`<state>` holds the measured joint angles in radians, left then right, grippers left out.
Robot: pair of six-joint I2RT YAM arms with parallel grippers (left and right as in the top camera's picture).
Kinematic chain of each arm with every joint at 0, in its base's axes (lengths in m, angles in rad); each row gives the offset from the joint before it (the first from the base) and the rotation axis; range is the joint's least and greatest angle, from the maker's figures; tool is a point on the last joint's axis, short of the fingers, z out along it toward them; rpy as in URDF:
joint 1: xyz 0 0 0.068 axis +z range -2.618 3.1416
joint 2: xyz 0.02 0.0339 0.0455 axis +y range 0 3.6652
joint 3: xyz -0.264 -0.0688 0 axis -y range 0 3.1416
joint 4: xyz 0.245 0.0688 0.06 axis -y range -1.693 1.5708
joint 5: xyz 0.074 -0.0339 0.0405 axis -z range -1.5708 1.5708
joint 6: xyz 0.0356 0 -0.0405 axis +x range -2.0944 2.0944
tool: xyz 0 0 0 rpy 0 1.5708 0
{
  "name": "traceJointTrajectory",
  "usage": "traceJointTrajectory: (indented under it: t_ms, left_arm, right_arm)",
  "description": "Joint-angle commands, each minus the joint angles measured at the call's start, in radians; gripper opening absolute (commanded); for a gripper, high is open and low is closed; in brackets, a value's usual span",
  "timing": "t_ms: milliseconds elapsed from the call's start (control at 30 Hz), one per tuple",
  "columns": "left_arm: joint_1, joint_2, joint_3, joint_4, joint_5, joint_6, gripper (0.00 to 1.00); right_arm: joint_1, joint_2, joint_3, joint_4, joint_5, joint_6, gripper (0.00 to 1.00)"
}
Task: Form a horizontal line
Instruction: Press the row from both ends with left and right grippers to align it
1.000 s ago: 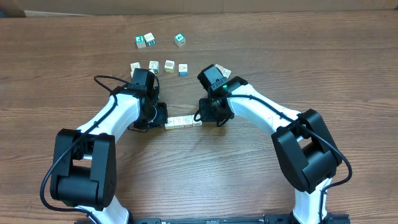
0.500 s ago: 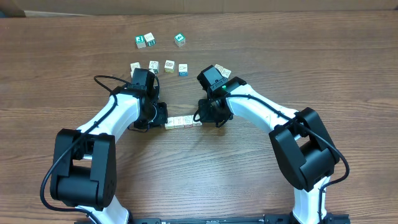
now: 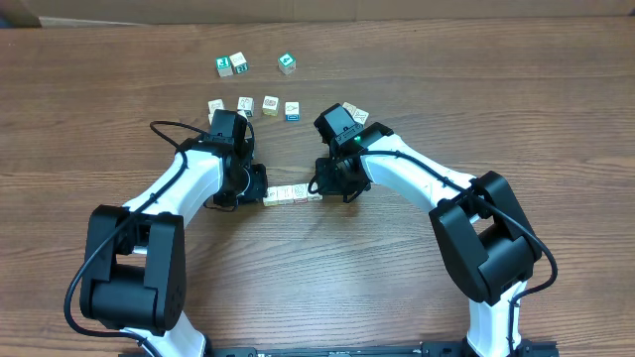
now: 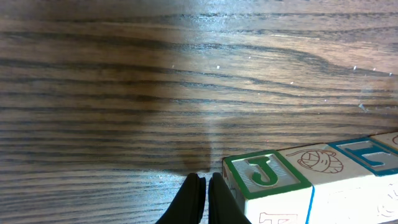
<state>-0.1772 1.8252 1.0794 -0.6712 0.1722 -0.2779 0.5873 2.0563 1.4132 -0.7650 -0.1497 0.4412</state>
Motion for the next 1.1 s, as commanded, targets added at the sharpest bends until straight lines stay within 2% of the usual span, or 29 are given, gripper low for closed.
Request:
traceJointTrajectory:
  t_ms: [0, 1067]
  left_arm:
    - [-0.008, -0.026, -0.012, 0.004, 0.005, -0.001, 0.04]
    - [-0.053, -0.01, -0.013, 0.014, -0.045, -0.037, 0.04]
  right_arm:
    - [0.003, 0.011, -0.007, 0.008, -0.003, 0.003, 0.04]
    - [0.003, 0.016, -0.007, 0.008, -0.002, 0.007, 0.04]
